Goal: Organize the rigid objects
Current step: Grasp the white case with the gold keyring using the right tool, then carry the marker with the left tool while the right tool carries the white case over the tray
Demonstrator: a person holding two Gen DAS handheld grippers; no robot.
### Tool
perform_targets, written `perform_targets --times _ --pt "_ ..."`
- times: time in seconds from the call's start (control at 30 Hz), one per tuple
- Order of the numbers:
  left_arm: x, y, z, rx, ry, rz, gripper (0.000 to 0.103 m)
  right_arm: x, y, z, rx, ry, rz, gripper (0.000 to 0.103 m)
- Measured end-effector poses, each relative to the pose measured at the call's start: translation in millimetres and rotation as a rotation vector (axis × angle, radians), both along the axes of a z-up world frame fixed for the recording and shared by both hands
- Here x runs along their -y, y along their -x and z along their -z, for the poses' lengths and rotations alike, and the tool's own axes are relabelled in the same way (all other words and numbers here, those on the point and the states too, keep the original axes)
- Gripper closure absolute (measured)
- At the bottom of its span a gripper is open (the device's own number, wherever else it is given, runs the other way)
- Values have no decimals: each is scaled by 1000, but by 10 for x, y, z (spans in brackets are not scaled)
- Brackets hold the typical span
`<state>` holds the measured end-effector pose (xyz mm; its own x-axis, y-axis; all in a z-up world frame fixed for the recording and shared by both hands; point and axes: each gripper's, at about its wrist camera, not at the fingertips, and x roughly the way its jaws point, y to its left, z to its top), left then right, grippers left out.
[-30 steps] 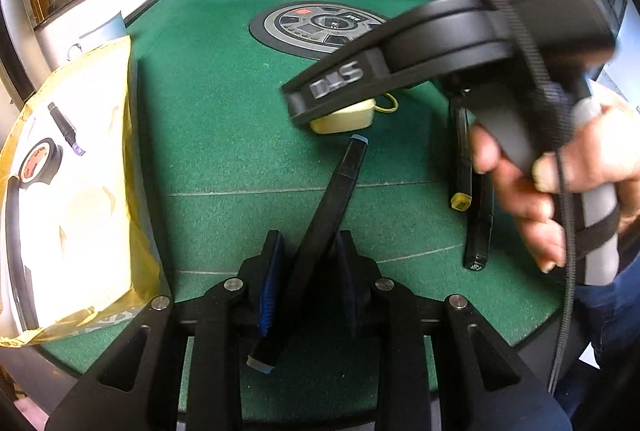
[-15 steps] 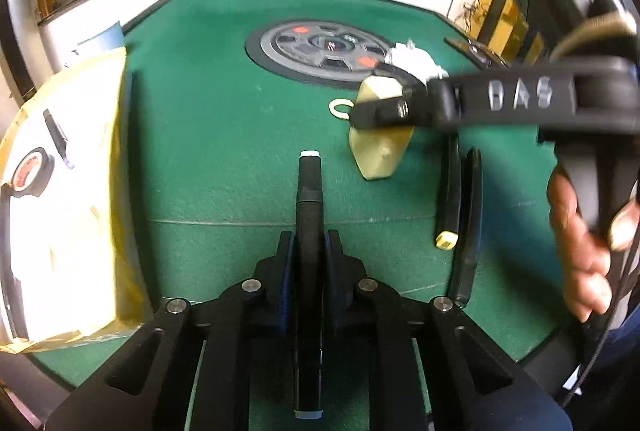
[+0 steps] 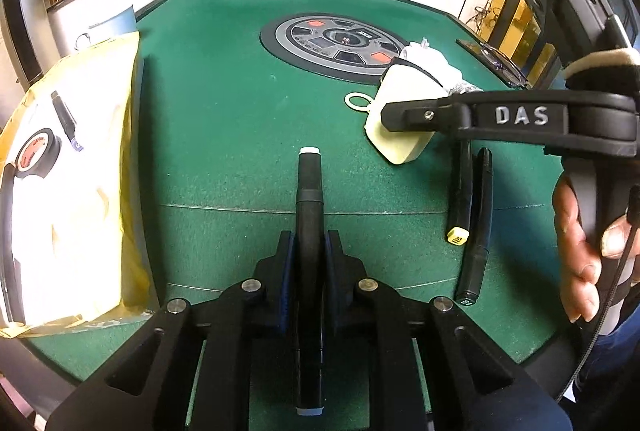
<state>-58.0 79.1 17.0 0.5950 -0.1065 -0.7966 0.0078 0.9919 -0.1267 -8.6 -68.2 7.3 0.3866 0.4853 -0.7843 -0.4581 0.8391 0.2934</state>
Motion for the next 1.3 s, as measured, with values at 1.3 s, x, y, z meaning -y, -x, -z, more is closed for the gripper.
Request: perform_targets --times 1.3 --pt "-538 353 -753 339 -137 -263 91 -126 317 -470 163 -165 -77 83"
